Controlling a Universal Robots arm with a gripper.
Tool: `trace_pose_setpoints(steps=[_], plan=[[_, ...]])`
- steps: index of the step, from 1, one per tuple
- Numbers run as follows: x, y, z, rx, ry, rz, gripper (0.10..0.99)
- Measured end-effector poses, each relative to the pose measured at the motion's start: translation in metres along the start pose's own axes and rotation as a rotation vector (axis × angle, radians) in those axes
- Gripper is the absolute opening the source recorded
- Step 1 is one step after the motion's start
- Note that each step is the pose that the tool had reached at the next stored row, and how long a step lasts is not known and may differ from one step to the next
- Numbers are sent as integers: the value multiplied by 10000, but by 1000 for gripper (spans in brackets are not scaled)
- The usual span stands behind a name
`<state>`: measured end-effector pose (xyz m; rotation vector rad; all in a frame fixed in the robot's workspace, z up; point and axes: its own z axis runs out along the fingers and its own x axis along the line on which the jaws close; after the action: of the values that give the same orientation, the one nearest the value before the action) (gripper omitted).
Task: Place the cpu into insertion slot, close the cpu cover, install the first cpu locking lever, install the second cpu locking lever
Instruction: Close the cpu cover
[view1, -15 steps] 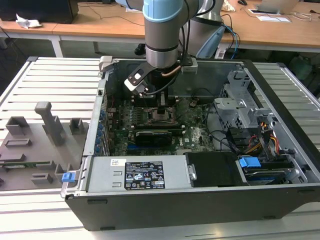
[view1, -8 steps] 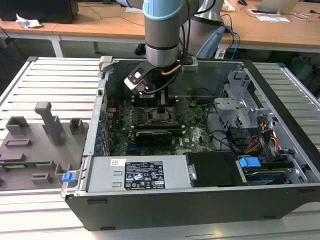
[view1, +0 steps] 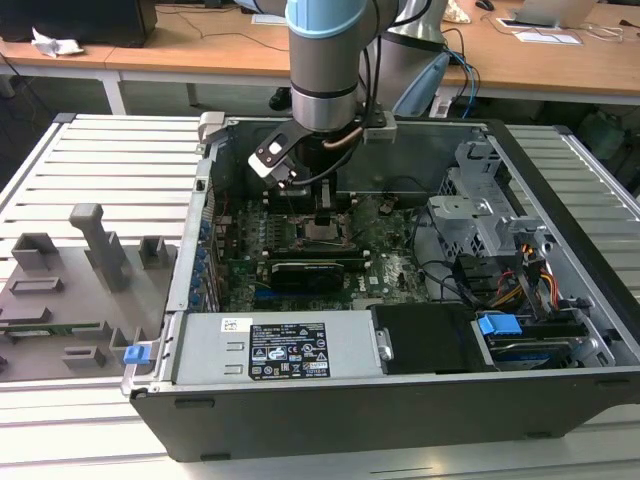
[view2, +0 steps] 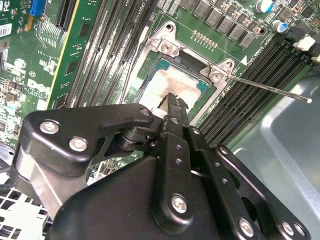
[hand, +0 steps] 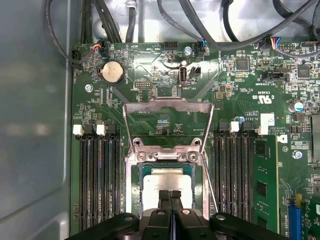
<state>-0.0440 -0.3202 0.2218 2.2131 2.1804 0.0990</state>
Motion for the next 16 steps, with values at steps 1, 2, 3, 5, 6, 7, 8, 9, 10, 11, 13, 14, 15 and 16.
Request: trace_pose_setpoints(steps=[1,2,3,5,6,7,8,9,10,11,13,14,15,16], plan=[[0,1,-5,-1,1,0,106],[1,2,-27,-1,1,0,106],[1,2,-33,0,0,0,106],[1,3,-46,0,-1,0,106],[2,4,-52,0,0,0,106],[2,4,-57,-1,0,0,106],[2,5,-65,-1,0,0,106],[2,5,-74,-1,-1,0,106],[2,6,-81,-1,-1,2,106],[2,6,-89,0,-1,6,106],[3,8,-115,6,-2,10,106],[3,10,-140,10,-1,11,106],[5,13,-182,11,-2,19,106],[6,47,-183,53,0,28,106]])
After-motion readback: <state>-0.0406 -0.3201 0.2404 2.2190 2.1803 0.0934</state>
